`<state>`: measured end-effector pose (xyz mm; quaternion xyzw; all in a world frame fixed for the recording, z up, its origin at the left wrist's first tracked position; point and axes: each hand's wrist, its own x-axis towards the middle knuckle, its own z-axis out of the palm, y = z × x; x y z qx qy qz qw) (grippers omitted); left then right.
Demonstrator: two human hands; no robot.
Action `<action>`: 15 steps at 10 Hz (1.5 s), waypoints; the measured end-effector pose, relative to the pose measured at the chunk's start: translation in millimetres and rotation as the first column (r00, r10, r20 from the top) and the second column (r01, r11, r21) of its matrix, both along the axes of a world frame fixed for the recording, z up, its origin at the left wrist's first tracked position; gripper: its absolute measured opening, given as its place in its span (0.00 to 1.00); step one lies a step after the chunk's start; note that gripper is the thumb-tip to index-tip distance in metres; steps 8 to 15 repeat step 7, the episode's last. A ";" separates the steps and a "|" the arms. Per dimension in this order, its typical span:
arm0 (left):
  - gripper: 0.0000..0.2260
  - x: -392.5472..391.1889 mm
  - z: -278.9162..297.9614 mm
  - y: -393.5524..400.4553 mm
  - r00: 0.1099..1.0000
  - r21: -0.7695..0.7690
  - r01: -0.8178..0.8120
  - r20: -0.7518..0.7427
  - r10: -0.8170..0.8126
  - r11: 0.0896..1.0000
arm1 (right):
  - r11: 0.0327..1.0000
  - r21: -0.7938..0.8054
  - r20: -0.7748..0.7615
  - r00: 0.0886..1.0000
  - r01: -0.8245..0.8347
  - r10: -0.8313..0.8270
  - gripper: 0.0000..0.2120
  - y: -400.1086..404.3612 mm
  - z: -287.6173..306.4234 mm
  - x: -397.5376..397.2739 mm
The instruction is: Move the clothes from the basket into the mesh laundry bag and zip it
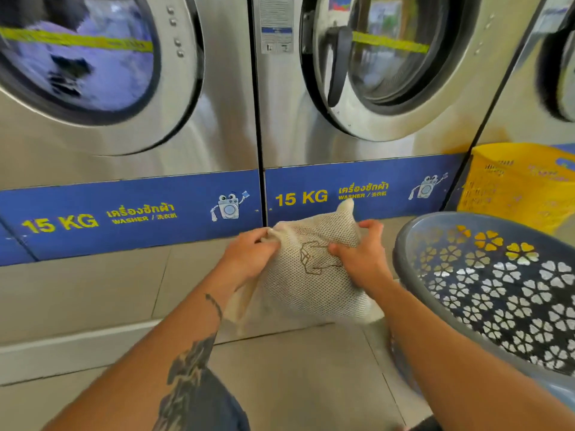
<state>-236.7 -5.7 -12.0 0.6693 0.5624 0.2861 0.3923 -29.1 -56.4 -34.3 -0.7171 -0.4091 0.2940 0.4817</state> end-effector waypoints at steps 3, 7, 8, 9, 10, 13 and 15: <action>0.34 17.9 -80.7 130.7 0.997 -0.118 -0.027 -0.075 0.018 0.993 | 0.969 -0.187 0.225 0.953 -0.161 0.201 0.25 133.0 -78.0 24.9; 0.31 35.2 -153.8 208.0 0.736 -0.290 -0.066 -0.660 -0.150 0.955 | 0.642 -0.743 0.374 0.679 -0.189 0.632 0.41 231.2 -131.3 40.2; 0.31 35.2 -153.8 208.0 0.736 -0.290 -0.066 -0.660 -0.150 0.955 | 0.642 -0.743 0.374 0.679 -0.189 0.632 0.41 231.2 -131.3 40.2; 0.31 35.2 -153.8 208.0 0.736 -0.290 -0.066 -0.660 -0.150 0.955 | 0.642 -0.743 0.374 0.679 -0.189 0.632 0.41 231.2 -131.3 40.2; 0.31 35.2 -153.8 208.0 0.736 -0.290 -0.066 -0.660 -0.150 0.955 | 0.642 -0.743 0.374 0.679 -0.189 0.632 0.41 231.2 -131.3 40.2; 0.31 35.2 -153.8 208.0 0.736 -0.290 -0.066 -0.660 -0.150 0.955 | 0.642 -0.743 0.374 0.679 -0.189 0.632 0.41 231.2 -131.3 40.2; 0.31 35.2 -153.8 208.0 0.736 -0.290 -0.066 -0.660 -0.150 0.955 | 0.642 -0.743 0.374 0.679 -0.189 0.632 0.41 231.2 -131.3 40.2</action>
